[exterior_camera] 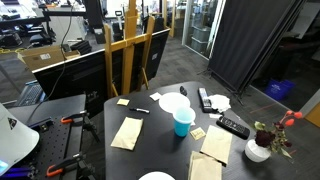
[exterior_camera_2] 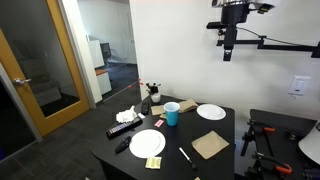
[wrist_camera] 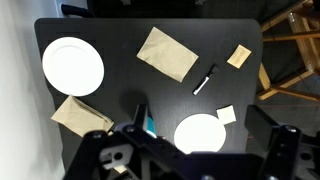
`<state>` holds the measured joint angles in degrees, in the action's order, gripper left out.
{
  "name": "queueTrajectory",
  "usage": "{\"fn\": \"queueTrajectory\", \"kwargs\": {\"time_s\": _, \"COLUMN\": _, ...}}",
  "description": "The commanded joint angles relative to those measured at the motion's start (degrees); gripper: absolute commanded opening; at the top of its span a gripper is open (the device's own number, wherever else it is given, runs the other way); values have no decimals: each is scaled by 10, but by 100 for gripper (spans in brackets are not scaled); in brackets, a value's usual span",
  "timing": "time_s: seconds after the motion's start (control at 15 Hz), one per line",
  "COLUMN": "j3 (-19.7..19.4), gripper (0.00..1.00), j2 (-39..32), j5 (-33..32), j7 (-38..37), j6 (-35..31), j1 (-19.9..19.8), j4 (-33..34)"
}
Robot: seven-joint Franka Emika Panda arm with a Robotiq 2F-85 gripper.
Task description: Move the blue cup to the right side of the table
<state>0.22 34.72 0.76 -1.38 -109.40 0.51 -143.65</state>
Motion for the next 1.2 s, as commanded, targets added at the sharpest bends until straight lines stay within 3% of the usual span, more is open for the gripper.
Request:
{"fn": "queueTrajectory", "kwargs": {"time_s": 0.0, "j3": 1, "gripper": 100, "j2": 0, "j5": 1, "j7": 1, "j6": 1, "j1": -1, "j4": 1}}
{"fn": "queueTrajectory", "kwargs": {"time_s": 0.6, "j3": 3, "gripper": 100, "j2": -39, "j5": 0, "j7": -23, "j6": -25, "j1": -10, "j4": 37}}
{"fn": "queueTrajectory", "kwargs": {"time_s": 1.13, "j3": 3, "gripper": 100, "j2": -158, "j5": -1, "j7": -105, "j6": -86, "j1": -35, "j4": 115}}
